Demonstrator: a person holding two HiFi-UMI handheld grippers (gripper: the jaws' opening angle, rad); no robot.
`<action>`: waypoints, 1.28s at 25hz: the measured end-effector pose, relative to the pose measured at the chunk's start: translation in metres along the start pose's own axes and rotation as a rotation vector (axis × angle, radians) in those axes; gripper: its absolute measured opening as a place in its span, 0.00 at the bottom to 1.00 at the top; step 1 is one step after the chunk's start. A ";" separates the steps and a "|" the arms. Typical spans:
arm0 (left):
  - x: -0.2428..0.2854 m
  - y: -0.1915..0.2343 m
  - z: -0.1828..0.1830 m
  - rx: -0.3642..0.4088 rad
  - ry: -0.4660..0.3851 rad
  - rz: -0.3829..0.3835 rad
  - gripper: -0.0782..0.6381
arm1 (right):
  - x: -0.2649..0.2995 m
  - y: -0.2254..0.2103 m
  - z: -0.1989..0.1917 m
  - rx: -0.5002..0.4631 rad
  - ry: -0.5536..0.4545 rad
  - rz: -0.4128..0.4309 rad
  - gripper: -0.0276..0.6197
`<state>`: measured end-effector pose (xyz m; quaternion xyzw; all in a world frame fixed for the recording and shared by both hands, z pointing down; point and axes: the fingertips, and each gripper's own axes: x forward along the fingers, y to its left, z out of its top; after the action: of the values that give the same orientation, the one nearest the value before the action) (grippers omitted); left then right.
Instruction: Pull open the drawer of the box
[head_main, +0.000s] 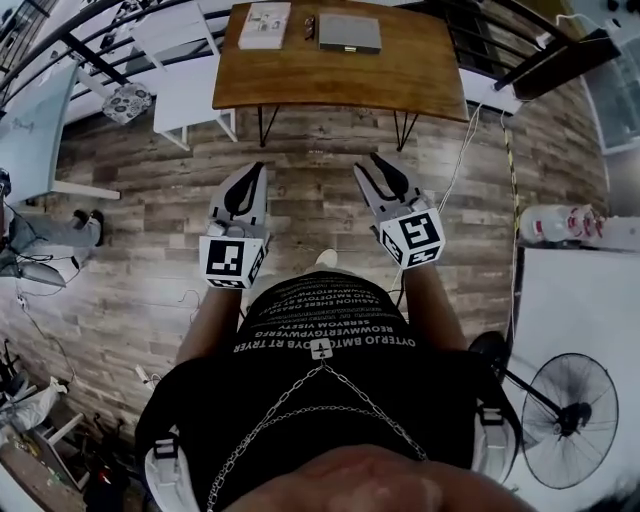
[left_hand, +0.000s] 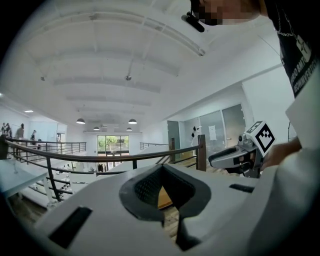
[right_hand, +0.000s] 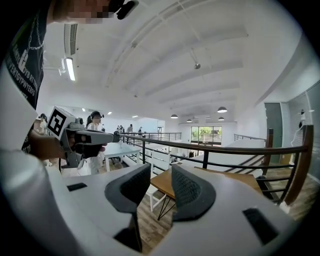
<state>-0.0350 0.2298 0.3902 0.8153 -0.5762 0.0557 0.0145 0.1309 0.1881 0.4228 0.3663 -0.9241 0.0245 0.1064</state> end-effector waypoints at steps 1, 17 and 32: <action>0.002 0.002 0.003 -0.006 -0.005 0.006 0.12 | 0.003 -0.003 0.002 -0.005 0.001 0.004 0.24; 0.017 -0.020 0.008 0.032 0.035 -0.076 0.12 | -0.001 -0.032 0.003 0.003 -0.007 -0.040 0.23; 0.073 -0.014 0.012 0.043 0.031 -0.196 0.12 | 0.023 -0.051 0.006 0.028 0.006 -0.095 0.23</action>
<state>0.0031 0.1645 0.3866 0.8669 -0.4921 0.0792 0.0113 0.1483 0.1341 0.4205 0.4110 -0.9049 0.0335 0.1050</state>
